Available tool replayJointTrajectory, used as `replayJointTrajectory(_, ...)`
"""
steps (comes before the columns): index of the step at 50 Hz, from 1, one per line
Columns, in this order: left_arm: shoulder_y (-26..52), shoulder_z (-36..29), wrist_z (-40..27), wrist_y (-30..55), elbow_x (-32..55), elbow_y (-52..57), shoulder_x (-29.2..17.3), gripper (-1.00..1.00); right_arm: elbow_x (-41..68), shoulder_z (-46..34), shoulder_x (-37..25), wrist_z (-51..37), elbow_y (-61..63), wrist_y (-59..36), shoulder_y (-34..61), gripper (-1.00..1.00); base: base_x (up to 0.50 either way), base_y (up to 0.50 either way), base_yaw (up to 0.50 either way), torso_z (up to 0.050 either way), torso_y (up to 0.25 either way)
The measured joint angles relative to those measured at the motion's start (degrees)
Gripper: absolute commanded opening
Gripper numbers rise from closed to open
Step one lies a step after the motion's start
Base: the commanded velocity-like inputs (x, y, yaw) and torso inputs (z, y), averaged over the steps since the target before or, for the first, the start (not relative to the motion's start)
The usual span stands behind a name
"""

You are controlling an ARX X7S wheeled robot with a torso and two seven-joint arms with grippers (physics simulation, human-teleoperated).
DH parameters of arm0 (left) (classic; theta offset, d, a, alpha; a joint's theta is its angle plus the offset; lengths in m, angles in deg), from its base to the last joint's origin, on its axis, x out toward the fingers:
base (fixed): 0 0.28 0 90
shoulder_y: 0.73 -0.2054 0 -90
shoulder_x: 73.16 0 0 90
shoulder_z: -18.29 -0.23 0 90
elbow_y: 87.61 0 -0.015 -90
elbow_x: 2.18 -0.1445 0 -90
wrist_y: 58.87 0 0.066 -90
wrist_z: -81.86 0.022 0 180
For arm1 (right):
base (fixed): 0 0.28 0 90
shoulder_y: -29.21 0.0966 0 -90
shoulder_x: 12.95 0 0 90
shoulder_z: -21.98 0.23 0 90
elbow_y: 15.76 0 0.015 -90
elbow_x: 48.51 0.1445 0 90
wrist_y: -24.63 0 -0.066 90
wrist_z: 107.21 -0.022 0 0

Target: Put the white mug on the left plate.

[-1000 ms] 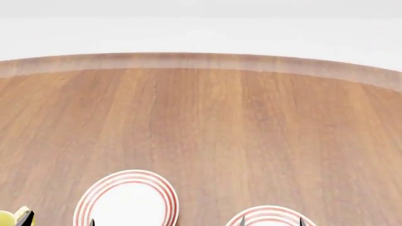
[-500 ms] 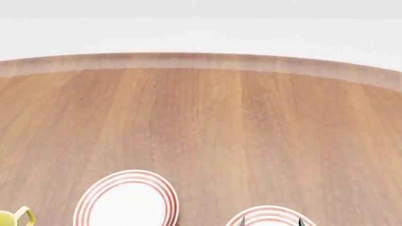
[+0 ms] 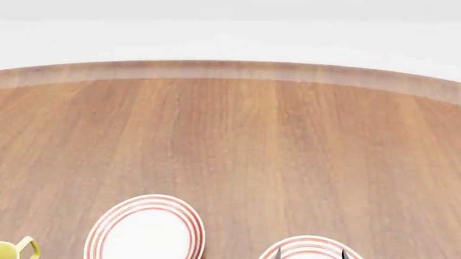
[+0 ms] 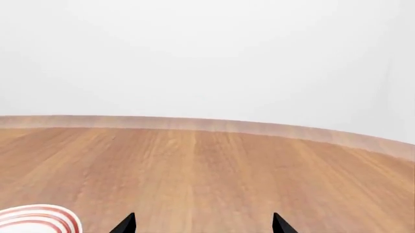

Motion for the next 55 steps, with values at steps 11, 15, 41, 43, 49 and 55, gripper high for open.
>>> replayJointTrajectory(11,-8.7,2.3,0.7,-6.4,-6.2,0.2,0.3,1.00,0.1,-0.4,-0.1,-0.4,-0.5,0.1,0.4,1.00,0.00,0.00,0.00,0.000,0.000)
replayJointTrajectory(15,-10.0,2.8,1.0,-7.5,-7.1,0.0,0.5,1.00,0.2,-0.5,-0.2,-0.5,-0.6,0.1,0.4,1.00,0.00,0.00,0.00,0.000,0.000)
replayJointTrajectory(41,-8.3,-1.0,5.1,-8.6,-11.2,-7.3,1.5,1.00,0.6,-1.2,-0.7,-1.4,-0.9,0.2,0.6,1.00,0.00,0.00,0.00,0.000,0.000)
replayJointTrajectory(43,-7.7,-1.6,5.6,-8.5,-11.2,-8.2,1.6,1.00,0.6,-1.2,-0.8,-1.5,-0.9,0.3,0.6,1.00,0.00,0.00,0.00,0.000,0.000)
replayJointTrajectory(49,-6.0,-3.4,6.8,-8.4,-11.2,-10.6,1.9,1.00,0.7,-1.4,-0.9,-1.6,-0.9,0.3,0.6,1.00,0.00,0.00,0.00,0.000,0.000)
replayJointTrajectory(55,-4.5,-4.9,7.8,-8.3,-11.3,-12.3,2.0,1.00,0.8,-1.6,-1.0,-1.8,-1.0,0.3,0.7,1.00,0.00,0.00,0.00,0.000,0.000)
